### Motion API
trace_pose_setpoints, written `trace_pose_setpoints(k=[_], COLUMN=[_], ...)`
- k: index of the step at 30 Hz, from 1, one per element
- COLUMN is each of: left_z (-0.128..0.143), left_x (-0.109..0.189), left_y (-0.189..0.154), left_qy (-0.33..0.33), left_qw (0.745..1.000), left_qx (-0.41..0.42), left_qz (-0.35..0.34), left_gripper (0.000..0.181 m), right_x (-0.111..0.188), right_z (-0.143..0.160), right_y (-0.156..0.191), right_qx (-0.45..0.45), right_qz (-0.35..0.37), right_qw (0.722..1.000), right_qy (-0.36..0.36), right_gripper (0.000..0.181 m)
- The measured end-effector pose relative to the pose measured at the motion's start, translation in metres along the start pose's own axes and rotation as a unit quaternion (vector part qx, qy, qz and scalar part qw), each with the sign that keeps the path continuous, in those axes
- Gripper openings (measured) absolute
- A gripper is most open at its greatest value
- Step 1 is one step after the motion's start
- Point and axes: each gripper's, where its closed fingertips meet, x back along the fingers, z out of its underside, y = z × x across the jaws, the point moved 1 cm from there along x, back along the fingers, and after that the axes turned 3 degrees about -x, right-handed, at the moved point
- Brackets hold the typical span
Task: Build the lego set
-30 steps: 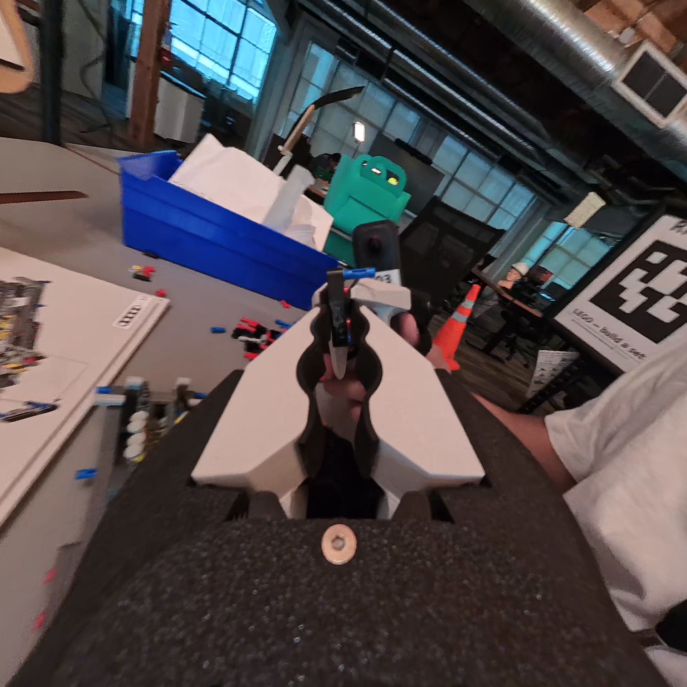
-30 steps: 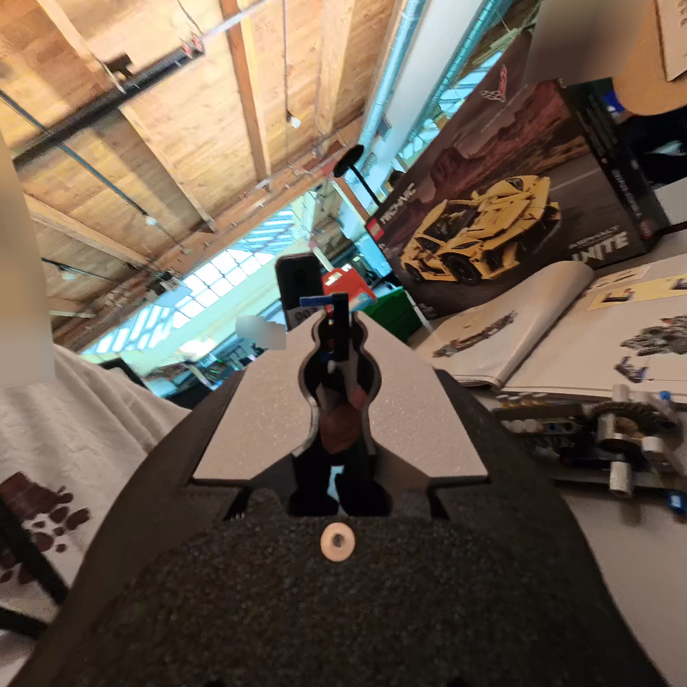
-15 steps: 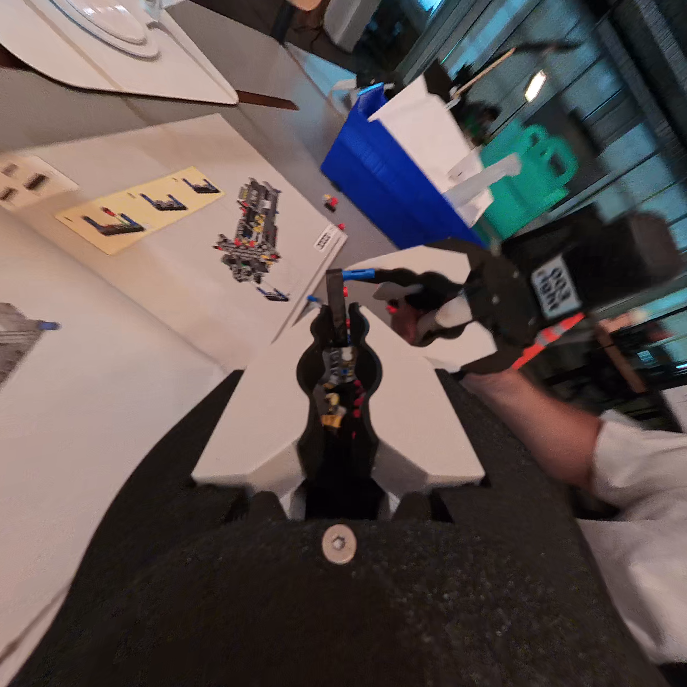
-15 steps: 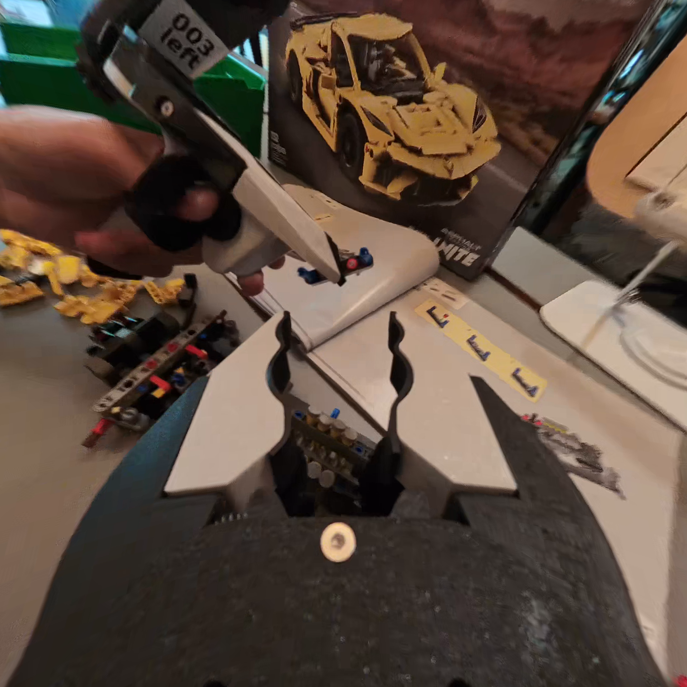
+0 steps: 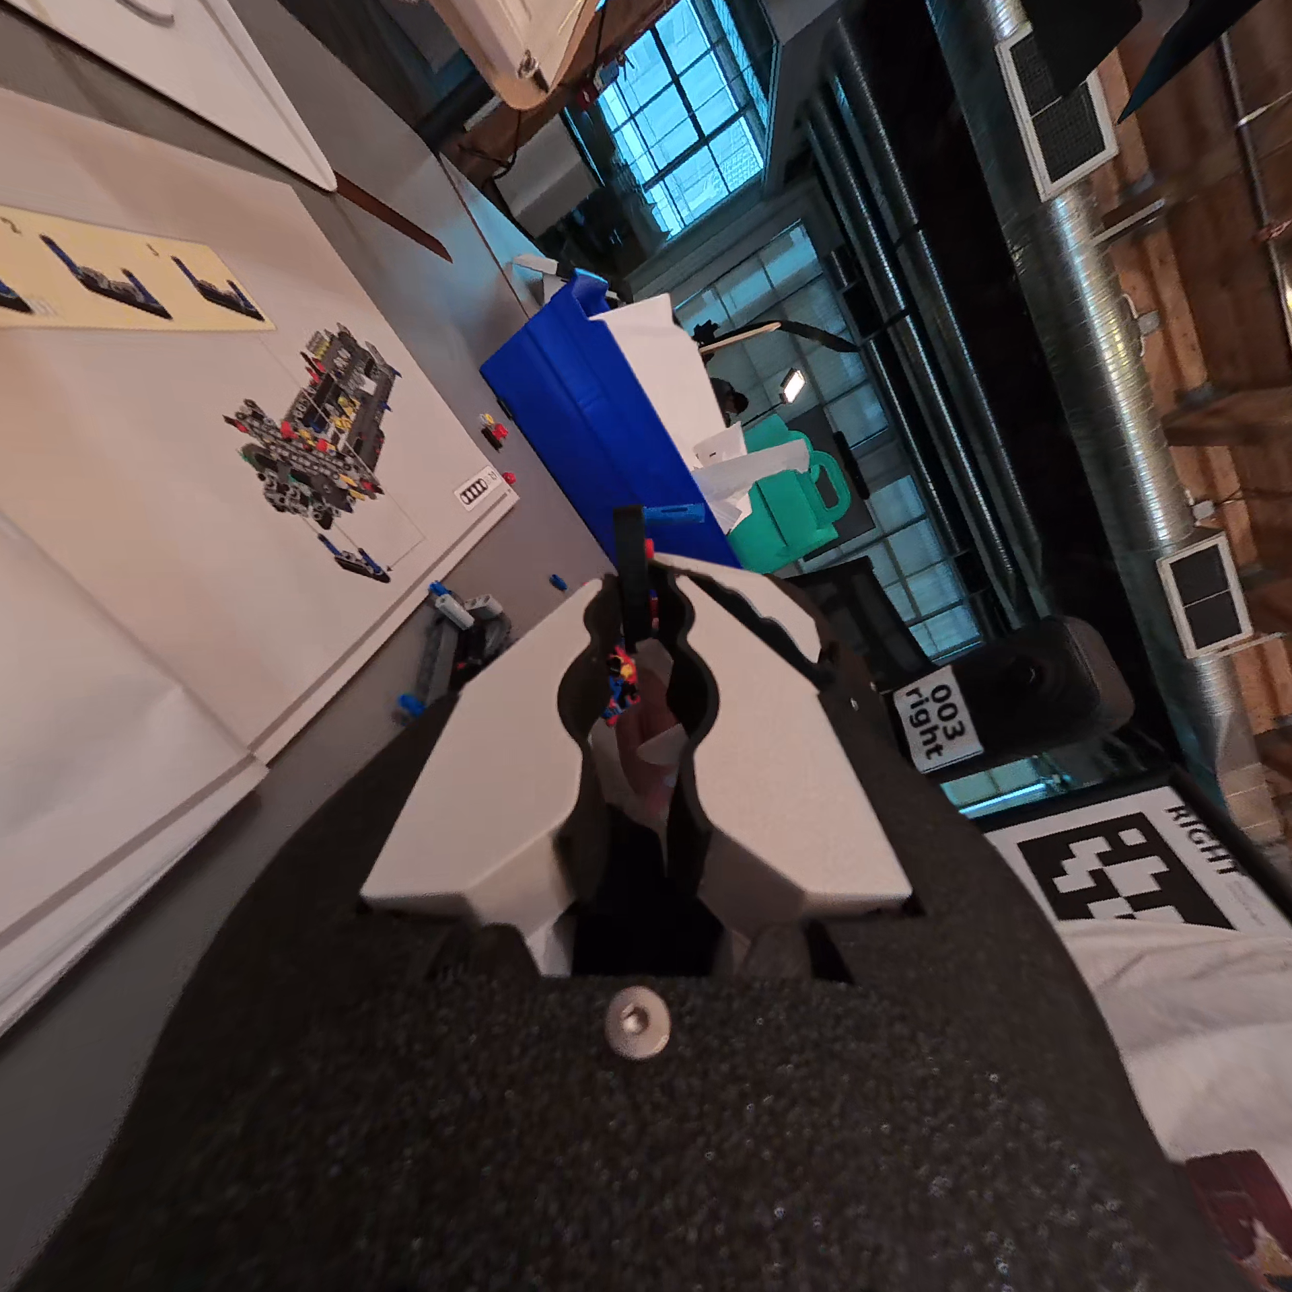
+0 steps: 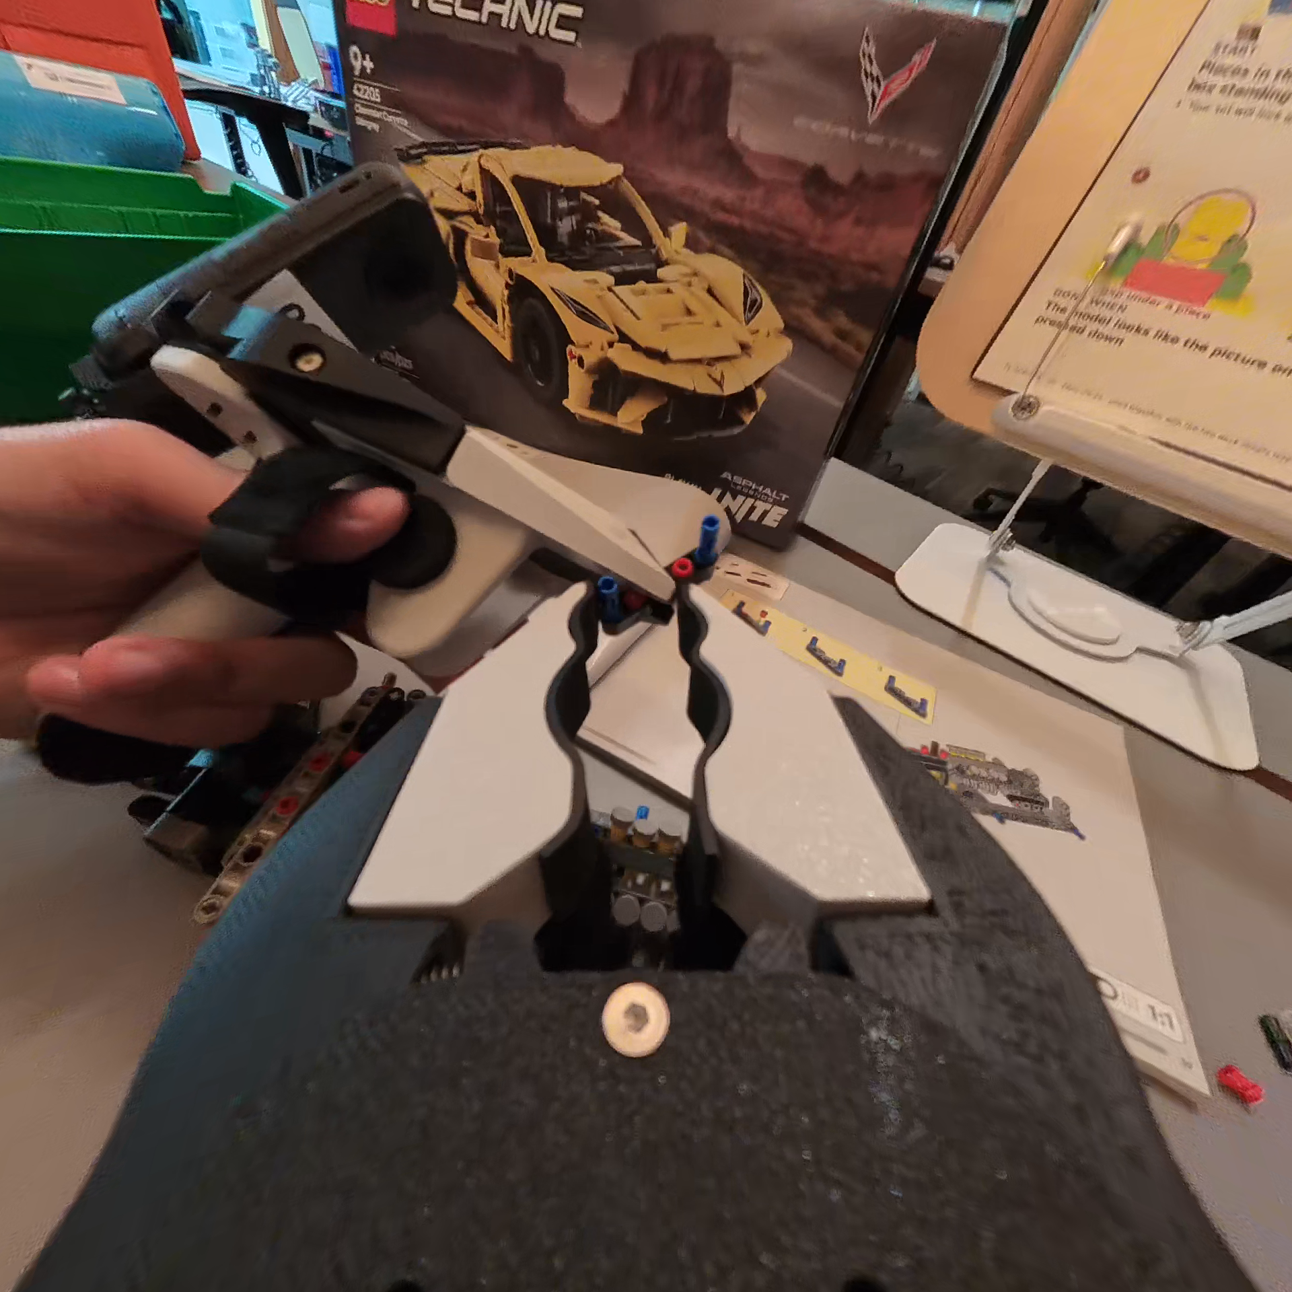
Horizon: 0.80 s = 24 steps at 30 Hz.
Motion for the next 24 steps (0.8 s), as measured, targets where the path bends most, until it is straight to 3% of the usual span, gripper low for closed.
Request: trace_pose_setpoints(k=[5, 11, 15, 18, 21, 24], left_z=[0.0, -0.001, -0.009, -0.017, -0.004, 0.003], left_x=[-0.001, 0.0, 0.006, 0.014, 0.016, 0.014], left_y=[0.001, -0.007, -0.009, -0.009, -0.026, -0.036], left_qy=[-0.013, -0.007, -0.002, 0.017, 0.081, 0.089], left_qw=[0.999, 1.0, 0.999, 0.995, 0.986, 0.981], left_qx=[0.041, 0.019, -0.029, -0.101, -0.134, -0.15], left_qz=[0.016, 0.022, 0.016, 0.006, 0.06, 0.089], left_gripper=[0.009, 0.009, 0.018, 0.022, 0.02, 0.02], right_x=[0.0, 0.005, 0.009, 0.018, 0.027, 0.036], right_z=[0.002, -0.005, -0.006, -0.011, -0.016, -0.023], right_y=[-0.003, -0.005, -0.011, -0.007, -0.001, 0.004], right_qx=[-0.008, -0.021, -0.115, -0.232, -0.341, -0.412], right_qz=[-0.001, -0.027, -0.079, -0.17, -0.262, -0.332], right_qw=[1.0, 0.999, 0.99, 0.958, 0.903, 0.848], right_qy=[0.004, -0.007, -0.003, -0.002, 0.001, -0.002], right_gripper=[0.015, 0.006, 0.006, 0.006, 0.006, 0.006])
